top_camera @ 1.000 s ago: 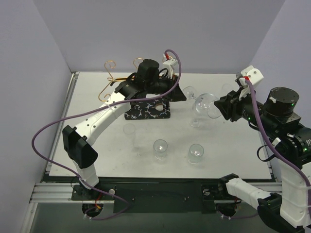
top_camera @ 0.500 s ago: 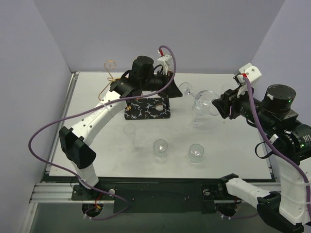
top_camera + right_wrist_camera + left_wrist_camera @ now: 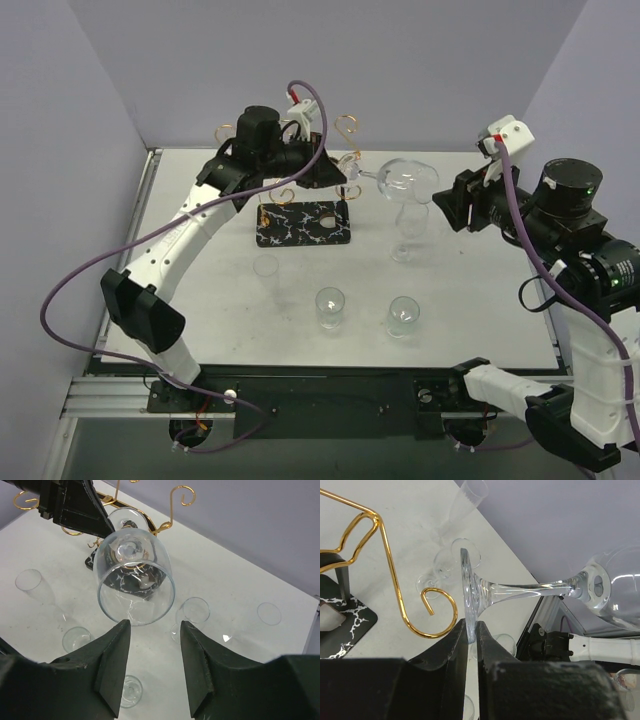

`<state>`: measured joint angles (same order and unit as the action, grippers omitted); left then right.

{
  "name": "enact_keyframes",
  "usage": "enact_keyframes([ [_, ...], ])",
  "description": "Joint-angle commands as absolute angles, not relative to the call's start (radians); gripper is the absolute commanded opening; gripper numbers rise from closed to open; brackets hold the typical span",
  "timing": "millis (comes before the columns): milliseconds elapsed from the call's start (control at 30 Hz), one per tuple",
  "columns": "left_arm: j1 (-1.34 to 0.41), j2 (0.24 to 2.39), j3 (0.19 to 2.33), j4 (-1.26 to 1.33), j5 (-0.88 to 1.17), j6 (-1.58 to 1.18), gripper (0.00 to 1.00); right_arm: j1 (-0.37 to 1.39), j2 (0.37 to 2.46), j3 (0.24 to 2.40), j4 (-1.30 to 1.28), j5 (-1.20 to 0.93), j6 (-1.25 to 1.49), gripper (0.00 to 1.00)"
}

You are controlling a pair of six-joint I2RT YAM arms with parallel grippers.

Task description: Place the wine glass upside down on the wine glass rack

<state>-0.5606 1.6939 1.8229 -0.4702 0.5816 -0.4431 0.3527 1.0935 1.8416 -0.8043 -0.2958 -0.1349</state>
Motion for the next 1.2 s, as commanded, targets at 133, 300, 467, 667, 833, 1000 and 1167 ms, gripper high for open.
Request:
enact_keyframes([
  [133, -0.420, 1.569, 1.845, -0.439, 0.623, -0.459, 0.00, 0.350, 1.081, 1.896, -0.788, -0.246, -0.144, 0.41],
  [300, -0.228, 1.542, 1.907, -0.535, 0.603, -0.431, 0.00, 0.348, 1.069, 1.884, -0.793, -0.233, -0.152, 0.41],
  [467, -0.010, 1.531, 1.977, -0.617, 0.572, -0.403, 0.00, 0.350, 1.058, 1.859, -0.793, -0.227, -0.156, 0.41],
  [667, 0.113, 1.563, 2.098, -0.706, 0.370, -0.278, 0.00, 0.350, 1.060, 1.841, -0.793, -0.229, -0.155, 0.41],
  [833, 0.115, 1.562, 2.123, -0.648, 0.114, -0.125, 0.00, 0.350, 1.058, 1.824, -0.795, -0.226, -0.156, 0.41],
  [1000, 0.107, 1.594, 2.198, -0.611, -0.024, -0.019, 0.00, 0.350, 1.054, 1.813, -0.792, -0.219, -0.156, 0.41],
  [1167, 0.031, 1.661, 2.281, -0.578, -0.167, 0.093, 0.00, 0.348, 1.058, 1.807, -0.792, -0.221, -0.153, 0.41],
])
